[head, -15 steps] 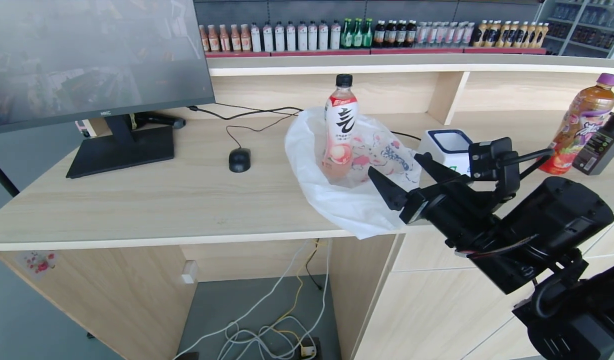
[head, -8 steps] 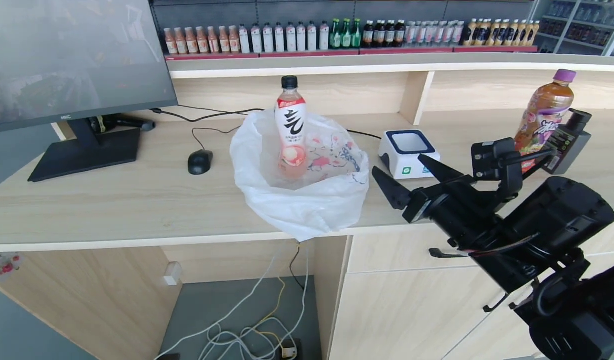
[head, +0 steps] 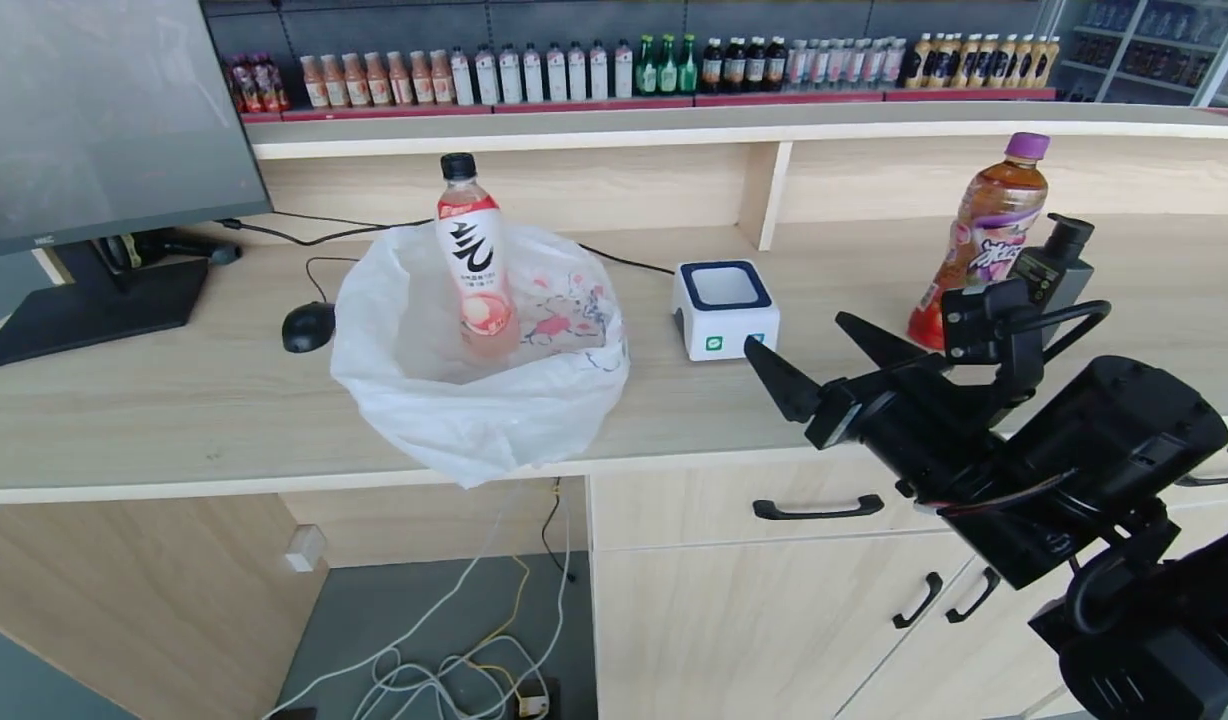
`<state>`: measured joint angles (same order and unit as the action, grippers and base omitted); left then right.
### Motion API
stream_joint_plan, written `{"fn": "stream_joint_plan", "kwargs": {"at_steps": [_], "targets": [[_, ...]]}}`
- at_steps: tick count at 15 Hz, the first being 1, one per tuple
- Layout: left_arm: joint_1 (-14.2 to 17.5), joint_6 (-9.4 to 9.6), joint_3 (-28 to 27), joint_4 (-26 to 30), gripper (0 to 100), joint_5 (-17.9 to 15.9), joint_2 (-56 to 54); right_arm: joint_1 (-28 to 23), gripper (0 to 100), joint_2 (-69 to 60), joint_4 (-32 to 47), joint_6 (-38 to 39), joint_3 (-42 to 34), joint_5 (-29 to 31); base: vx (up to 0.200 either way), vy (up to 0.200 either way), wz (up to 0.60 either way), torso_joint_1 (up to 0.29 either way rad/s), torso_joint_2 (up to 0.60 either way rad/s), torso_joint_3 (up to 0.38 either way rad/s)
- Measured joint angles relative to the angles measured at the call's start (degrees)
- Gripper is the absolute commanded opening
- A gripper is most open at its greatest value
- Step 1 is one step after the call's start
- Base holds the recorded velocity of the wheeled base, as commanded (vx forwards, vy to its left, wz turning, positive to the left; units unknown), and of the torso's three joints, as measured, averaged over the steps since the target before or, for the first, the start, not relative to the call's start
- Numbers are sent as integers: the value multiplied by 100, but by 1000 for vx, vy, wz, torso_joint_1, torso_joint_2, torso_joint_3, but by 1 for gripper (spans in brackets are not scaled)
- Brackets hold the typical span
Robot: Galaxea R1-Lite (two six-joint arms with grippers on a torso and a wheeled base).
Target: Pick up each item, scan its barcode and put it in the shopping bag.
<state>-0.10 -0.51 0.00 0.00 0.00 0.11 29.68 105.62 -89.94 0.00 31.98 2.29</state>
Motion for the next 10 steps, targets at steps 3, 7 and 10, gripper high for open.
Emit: {"fn": "stream_joint_plan", "kwargs": {"at_steps": [3, 7, 10], "targets": [[0, -4, 0, 0, 100, 0, 0, -2, 100, 11, 6, 0, 0, 0, 0, -200, 0, 2, 2, 2], [0, -9, 0, 0, 100, 0, 0, -2, 100, 11, 2, 0, 0, 0, 0, -200, 0, 2, 1, 1], [0, -6, 0, 0, 100, 0, 0, 0, 100, 11, 0, 0, -50, 0, 0, -200, 0, 2, -2, 5]]}}
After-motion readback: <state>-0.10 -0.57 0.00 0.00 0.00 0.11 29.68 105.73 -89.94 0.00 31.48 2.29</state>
